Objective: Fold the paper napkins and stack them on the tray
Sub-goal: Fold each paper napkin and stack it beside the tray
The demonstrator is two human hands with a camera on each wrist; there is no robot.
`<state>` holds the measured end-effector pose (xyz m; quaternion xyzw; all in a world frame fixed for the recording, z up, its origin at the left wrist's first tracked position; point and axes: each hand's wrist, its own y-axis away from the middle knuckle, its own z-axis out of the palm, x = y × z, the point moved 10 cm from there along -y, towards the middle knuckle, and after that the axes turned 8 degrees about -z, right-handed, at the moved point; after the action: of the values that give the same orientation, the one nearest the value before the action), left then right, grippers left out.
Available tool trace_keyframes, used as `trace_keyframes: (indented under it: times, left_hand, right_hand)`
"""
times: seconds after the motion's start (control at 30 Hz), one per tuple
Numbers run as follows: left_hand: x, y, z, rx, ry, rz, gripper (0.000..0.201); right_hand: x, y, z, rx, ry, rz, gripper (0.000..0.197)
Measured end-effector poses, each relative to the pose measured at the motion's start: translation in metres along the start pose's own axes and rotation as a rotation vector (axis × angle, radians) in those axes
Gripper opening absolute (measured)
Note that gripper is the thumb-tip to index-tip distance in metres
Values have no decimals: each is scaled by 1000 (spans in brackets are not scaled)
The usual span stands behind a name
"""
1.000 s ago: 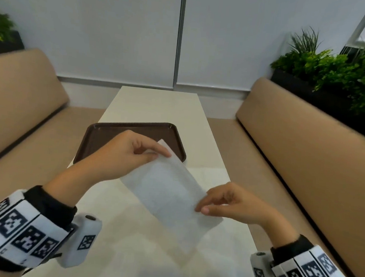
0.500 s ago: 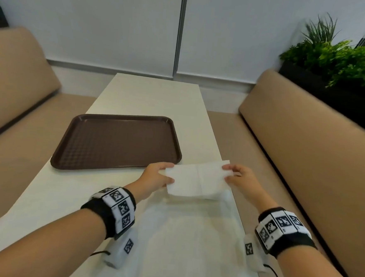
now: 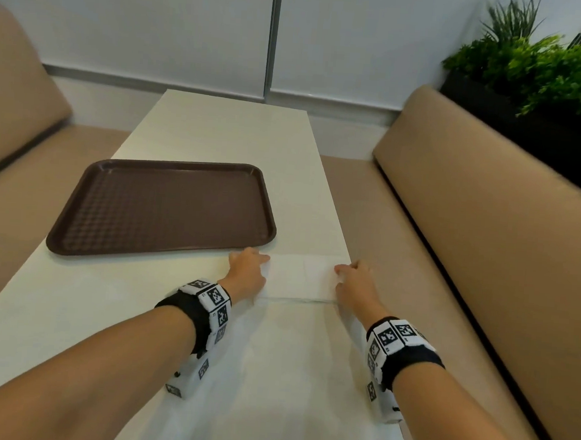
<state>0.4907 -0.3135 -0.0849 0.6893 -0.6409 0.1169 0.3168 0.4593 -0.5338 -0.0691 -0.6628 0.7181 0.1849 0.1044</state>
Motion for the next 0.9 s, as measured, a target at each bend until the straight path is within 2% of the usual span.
trace_keyframes:
  times: [0.07,0.13,0.23,0.3,0.4,0.5,0.57,0.6,0.67,0.7,0.83,0.9]
  left_hand:
    - [1,9,-3,-20,-34,-16,49]
    - [5,26,-16,-47,18,11,51]
    - [7,67,-49,-101,215,122,34]
    - [-1,104,-73,-129,312,177,21]
    - [-33,163,-102,-133,364,184,19]
    - [-77,215,-119,-105,444,149,20]
    - [-108,246,-128,-74,548,103,15]
    - [-121,261,-131,-70,582,75,11]
    - [-149,283,-133,-50,595,57,50]
    - [-163,292,-135,-26,607,40,59]
    - [-204,320,-140,52,677,20,66]
    - [-213,330,-142,70,694,-2,54]
  right_hand:
    - [-4,8,-8,-6,157,35,44]
    - [-14,20,-23,-1,142,32,51]
    - [-49,55,-31,-78,61,-191,49]
    - [-74,92,-19,-233,21,-358,44]
    - [-87,144,17,-470,87,-396,59]
    - [-90,170,42,-491,270,-374,81]
    - [-95,179,51,-443,362,-386,85]
    - [-98,181,53,-418,379,-389,83]
    - [-100,187,55,-392,347,-374,72]
    - [-100,189,57,-390,322,-364,66]
    - [-102,200,61,-404,324,-358,52]
    - [-102,204,55,-370,284,-353,32]
